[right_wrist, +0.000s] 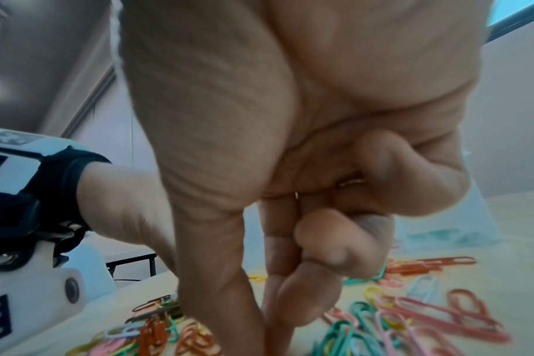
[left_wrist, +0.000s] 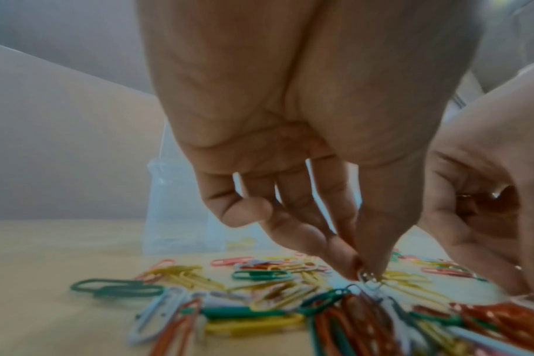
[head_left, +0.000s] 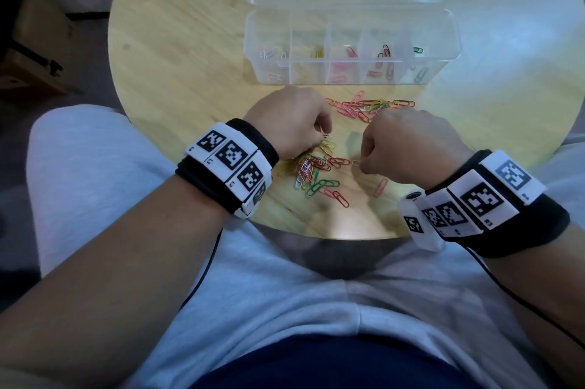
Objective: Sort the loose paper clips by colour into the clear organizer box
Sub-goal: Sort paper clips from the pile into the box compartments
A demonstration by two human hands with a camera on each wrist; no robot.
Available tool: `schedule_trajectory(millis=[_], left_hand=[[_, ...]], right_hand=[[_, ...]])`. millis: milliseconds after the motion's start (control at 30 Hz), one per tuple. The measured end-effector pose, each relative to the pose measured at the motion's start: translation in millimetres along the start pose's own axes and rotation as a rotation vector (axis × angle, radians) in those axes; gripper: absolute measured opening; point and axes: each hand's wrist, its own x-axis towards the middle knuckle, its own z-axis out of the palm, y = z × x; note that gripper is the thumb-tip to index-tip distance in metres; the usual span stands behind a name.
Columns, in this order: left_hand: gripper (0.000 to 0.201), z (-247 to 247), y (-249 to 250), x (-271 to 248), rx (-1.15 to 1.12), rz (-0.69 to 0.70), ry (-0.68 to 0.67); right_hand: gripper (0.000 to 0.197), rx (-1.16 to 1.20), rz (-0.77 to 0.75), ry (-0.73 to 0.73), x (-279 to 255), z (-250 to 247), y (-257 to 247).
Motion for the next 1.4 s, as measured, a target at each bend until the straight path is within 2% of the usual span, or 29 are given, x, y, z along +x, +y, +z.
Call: schedule_trajectory(millis=[167,300,433,533,667,800,900,1033,1133,1200,1300,1400], left_hand=[[0.024,-4,-4,1,-0.208,-0.025,0.021],[0.026,-3,-4,1,-0.249,-0.012,0.017],[0.031,-4,-2,0,-0.240,0.010,-0.027],[0.027,-5,-2,0,-0.224,0.013,-0.026],[0.019,-5,-1,-1,-0.202,0.012,0.010],[0.011,-5,-4,-1,-0.233,-0.001,0.069],[0.009,-7,-7,-1,-0.242,-0.010,0.114],[0.010,-11,-9,0,-0.226,-0.018,0.123],[0.022,-11,-11,0,-0.247,-0.010,0.116],[0.024,-12,-11,-2,-0.221,-0.010,0.138],[0.012,-19,-9,-8,-0.142,-0.004,0.153],[0.008,-19,-6,-14,-0.019,-0.051,-0.001]], right_hand=[[0.024,-0.065,-0.030,-0.016,2,4,-2],[0.033,-0.062,-0.046,-0.028,5,7,-2],[0.033,-0.031,-0.060,-0.040,5,10,-1],[0.032,0.018,-0.062,-0.036,5,10,2],[0.021,0.123,-0.050,-0.014,7,7,9],[0.018,0.229,-0.052,0.000,9,5,13],[0.019,0.437,-0.081,0.042,9,3,13],[0.019,1.028,-0.026,-0.080,9,-2,9],[0.016,1.305,-0.011,-0.107,12,-4,5],[0.017,1.407,0.004,-0.105,14,-4,4],[0.023,1.473,0.030,-0.051,17,-2,4],[0.028,1.443,0.042,0.048,21,-1,3]])
